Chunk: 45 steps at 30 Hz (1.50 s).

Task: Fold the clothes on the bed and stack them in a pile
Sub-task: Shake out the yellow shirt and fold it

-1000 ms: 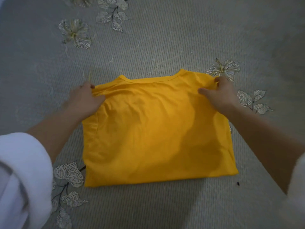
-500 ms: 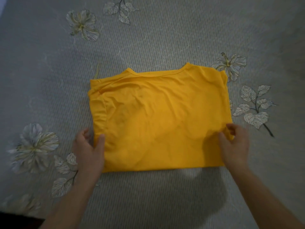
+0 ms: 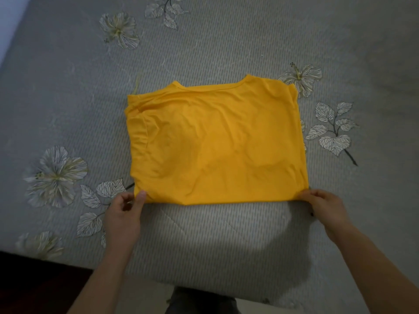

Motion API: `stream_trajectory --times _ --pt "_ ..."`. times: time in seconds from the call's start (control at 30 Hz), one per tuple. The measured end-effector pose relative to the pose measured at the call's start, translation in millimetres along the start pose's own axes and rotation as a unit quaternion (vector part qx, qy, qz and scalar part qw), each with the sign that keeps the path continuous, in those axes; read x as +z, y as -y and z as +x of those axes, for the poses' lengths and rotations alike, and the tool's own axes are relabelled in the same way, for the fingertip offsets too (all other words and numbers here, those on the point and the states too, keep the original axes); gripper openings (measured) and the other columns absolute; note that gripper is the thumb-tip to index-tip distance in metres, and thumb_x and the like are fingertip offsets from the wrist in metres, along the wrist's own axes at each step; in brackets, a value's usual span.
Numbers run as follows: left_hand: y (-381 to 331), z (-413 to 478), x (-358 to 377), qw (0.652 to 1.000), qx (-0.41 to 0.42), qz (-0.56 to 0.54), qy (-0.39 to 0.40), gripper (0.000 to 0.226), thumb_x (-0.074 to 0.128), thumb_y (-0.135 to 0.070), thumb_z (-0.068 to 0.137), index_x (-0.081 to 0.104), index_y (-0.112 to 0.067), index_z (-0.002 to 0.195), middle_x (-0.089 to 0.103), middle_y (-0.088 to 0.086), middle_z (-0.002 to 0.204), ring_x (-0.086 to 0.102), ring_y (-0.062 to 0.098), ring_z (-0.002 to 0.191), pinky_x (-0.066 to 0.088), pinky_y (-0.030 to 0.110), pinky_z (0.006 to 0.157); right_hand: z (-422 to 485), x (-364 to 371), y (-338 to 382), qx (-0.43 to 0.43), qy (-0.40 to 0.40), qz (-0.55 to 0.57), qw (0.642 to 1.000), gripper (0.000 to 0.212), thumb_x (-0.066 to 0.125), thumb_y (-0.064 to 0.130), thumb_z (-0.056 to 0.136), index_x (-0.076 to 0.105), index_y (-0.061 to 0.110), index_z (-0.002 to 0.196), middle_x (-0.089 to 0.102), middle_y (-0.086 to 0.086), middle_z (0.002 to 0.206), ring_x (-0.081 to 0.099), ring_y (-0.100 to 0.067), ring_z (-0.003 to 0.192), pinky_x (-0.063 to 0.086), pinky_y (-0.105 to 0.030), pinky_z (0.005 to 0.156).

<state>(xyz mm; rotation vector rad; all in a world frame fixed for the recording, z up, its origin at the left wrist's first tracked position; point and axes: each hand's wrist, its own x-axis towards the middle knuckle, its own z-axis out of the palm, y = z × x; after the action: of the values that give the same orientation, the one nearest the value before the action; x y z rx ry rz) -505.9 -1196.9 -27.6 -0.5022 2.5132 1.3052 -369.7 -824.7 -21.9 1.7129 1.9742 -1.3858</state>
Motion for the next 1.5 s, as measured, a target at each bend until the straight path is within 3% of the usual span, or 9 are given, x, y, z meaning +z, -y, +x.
stream_trajectory --times 0.2,0.33,0.63,0.83,1.03,1.13,1.27,1.4,1.5 --pt "7 -4 -13 0.996 -0.003 -0.085 0.039 0.015 0.060 -0.031 0.090 0.056 -0.020 0.081 0.060 0.007 0.072 0.055 0.012 0.061 0.044 0.026 0.058 -4 -1 -4 -0.055 0.004 -0.029 0.998 0.015 0.062 0.018 0.092 0.055 0.011 0.103 0.054 -0.003 0.094 0.051 -0.022 0.090 0.041 -0.035 0.074" --pt "8 0 -13 0.994 0.005 -0.107 0.036 0.012 0.061 -0.028 0.090 0.056 -0.023 0.081 0.064 -0.002 0.071 0.061 0.003 0.058 0.046 0.021 0.047 -7 7 -5 -0.136 0.014 -0.103 0.985 0.017 0.065 0.014 0.089 0.061 -0.001 0.083 0.053 -0.006 0.071 0.051 -0.021 0.070 0.037 -0.029 0.057" --pt "15 6 -32 0.979 -0.066 -0.195 -0.005 0.013 0.056 -0.020 0.095 0.056 -0.018 0.082 0.062 0.004 0.087 0.063 0.015 0.070 0.054 0.018 0.049 -1 -28 -10 -0.067 0.004 0.095 0.993 0.012 0.065 0.005 0.083 0.057 0.006 0.074 0.059 -0.010 0.075 0.056 -0.021 0.073 0.039 -0.032 0.061" --pt "35 -3 -28 0.995 -0.098 -0.003 0.024 0.020 0.065 -0.009 0.087 0.058 -0.008 0.106 0.062 0.015 0.106 0.062 0.030 0.096 0.054 0.030 0.076 2 -32 -19 -0.037 0.017 -0.004 0.999 0.014 0.064 -0.002 0.079 0.064 0.012 0.076 0.065 -0.010 0.084 0.057 -0.023 0.079 0.042 -0.030 0.062" --pt "6 -2 1 0.964 0.158 0.211 0.024 0.070 0.049 -0.046 0.079 0.040 -0.013 0.140 0.026 0.020 0.150 0.021 0.035 0.139 0.016 0.049 0.112 8 -5 -3 -0.026 -0.013 0.013 1.000 0.035 0.070 0.027 0.084 0.055 0.010 0.111 0.056 -0.008 0.107 0.053 -0.023 0.092 0.043 -0.036 0.070" --pt "3 7 21 0.937 0.177 0.283 0.097 0.081 0.042 -0.063 0.083 0.019 -0.026 0.151 0.000 0.014 0.159 -0.001 0.032 0.146 0.004 0.048 0.115 7 13 7 -0.015 -0.011 -0.030 0.999 0.052 0.076 0.026 0.081 0.049 0.006 0.121 0.050 -0.005 0.109 0.052 -0.023 0.092 0.043 -0.036 0.069" --pt "18 17 30 0.908 0.147 0.366 0.143 0.085 0.042 -0.064 0.085 0.001 -0.031 0.152 -0.015 0.011 0.159 -0.014 0.034 0.145 0.003 0.052 0.115 13 16 20 0.033 -0.024 0.061 0.997 0.017 0.075 0.023 0.078 0.060 0.014 0.076 0.057 -0.008 0.102 0.053 -0.019 0.076 0.041 -0.033 0.063" --pt "23 20 29 0.901 0.147 0.382 0.145 0.085 0.035 -0.069 0.083 -0.005 -0.037 0.150 -0.017 0.007 0.159 -0.012 0.033 0.145 0.008 0.053 0.115 13 8 32 0.122 -0.021 0.134 0.983 0.054 0.074 0.021 0.077 0.053 0.007 0.125 0.051 -0.011 0.131 0.053 -0.035 0.113 0.046 -0.051 0.092" --pt "21 20 29 0.897 0.139 0.392 0.150 0.085 0.031 -0.071 0.082 -0.008 -0.038 0.150 -0.019 0.007 0.158 -0.013 0.033 0.145 0.008 0.053 0.115 5 6 43 0.148 0.053 0.201 0.967 0.039 0.064 0.012 0.084 0.050 0.007 0.120 0.058 -0.013 0.121 0.060 -0.030 0.096 0.052 -0.040 0.073"
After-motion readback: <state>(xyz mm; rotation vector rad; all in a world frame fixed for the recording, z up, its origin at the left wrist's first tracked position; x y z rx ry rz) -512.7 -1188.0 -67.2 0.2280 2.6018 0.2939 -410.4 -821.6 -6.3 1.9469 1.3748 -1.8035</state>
